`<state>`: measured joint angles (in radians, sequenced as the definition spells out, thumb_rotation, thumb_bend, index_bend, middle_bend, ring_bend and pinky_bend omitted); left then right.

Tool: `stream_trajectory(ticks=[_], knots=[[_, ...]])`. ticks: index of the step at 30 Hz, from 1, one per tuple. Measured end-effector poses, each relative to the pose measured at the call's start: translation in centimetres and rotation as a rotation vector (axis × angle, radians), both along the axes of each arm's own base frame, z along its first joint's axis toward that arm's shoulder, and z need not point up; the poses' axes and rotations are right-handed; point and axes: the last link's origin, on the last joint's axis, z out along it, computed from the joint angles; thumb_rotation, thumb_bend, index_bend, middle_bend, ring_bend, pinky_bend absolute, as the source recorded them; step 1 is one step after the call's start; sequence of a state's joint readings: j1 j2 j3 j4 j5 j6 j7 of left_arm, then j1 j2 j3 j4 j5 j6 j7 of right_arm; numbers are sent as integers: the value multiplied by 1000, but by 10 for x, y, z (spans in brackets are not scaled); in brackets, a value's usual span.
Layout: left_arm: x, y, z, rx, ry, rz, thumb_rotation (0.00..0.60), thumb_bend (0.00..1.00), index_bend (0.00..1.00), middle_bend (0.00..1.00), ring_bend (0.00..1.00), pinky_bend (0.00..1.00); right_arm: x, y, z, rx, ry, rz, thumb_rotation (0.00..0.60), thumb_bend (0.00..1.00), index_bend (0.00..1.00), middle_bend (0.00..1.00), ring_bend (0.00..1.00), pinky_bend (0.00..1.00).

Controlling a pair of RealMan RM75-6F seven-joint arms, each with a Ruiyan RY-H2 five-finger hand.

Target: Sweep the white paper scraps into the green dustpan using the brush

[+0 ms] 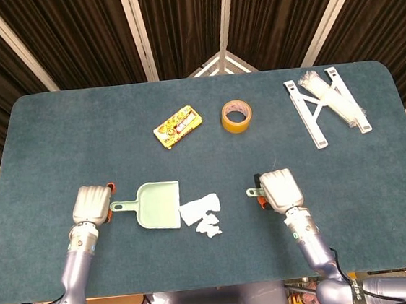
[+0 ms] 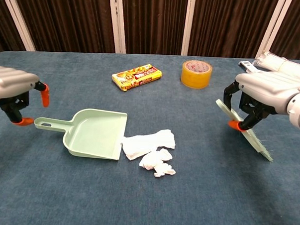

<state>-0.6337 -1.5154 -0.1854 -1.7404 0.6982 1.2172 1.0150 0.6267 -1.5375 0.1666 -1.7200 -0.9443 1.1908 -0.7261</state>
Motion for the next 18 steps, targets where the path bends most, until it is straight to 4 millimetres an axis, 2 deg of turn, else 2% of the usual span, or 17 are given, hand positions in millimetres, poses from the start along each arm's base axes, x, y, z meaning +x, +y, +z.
stream_trajectory(ticks=[7, 18], knots=[[7, 2, -17, -23, 17, 12, 600, 445, 381, 931, 912, 917, -1, -1, 1, -4, 9, 3, 600, 413, 734, 954, 1000, 910], [9, 2, -23, -30, 18, 37, 600, 445, 391, 931, 912, 917, -3, -2, 1, 0, 8, -6, 600, 414, 734, 954, 1000, 910]])
